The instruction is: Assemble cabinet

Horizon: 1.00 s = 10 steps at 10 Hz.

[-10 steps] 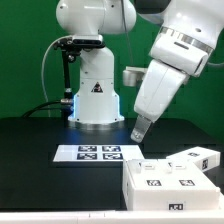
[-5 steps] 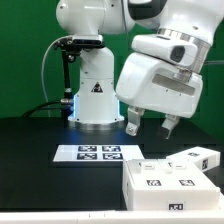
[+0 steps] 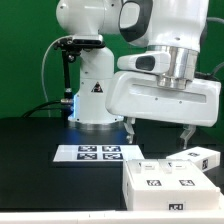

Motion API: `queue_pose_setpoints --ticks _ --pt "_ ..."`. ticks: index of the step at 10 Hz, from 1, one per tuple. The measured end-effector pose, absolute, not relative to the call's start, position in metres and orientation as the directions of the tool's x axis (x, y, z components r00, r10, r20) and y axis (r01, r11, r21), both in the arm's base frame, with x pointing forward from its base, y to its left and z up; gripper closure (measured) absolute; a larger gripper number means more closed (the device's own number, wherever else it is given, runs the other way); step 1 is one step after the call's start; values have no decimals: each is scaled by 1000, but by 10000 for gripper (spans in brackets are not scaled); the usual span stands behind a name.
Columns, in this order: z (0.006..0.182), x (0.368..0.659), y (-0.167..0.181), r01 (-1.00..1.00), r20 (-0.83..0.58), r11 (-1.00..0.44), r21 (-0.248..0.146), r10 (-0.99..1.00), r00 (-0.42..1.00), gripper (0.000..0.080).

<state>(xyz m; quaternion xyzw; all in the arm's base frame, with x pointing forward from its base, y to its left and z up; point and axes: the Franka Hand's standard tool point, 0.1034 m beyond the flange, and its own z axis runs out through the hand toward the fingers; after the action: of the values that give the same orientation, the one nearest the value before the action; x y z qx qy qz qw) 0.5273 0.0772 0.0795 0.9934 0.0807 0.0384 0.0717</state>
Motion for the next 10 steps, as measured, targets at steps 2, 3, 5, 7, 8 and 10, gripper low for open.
queue_pose_setpoints --ticks 2,3,5,7,8,10 --pt "76 521 81 15 105 -994 105 26 994 3" --pt "70 504 87 -56 117 -995 78 -47 992 3" --pt "61 486 93 -131 127 -991 40 -125 984 3" --pt "61 487 92 -141 123 -990 29 -137 983 3" --pt "61 490 89 -96 131 -995 30 -91 987 3" --pt "52 500 70 -56 186 -998 20 -52 981 3"
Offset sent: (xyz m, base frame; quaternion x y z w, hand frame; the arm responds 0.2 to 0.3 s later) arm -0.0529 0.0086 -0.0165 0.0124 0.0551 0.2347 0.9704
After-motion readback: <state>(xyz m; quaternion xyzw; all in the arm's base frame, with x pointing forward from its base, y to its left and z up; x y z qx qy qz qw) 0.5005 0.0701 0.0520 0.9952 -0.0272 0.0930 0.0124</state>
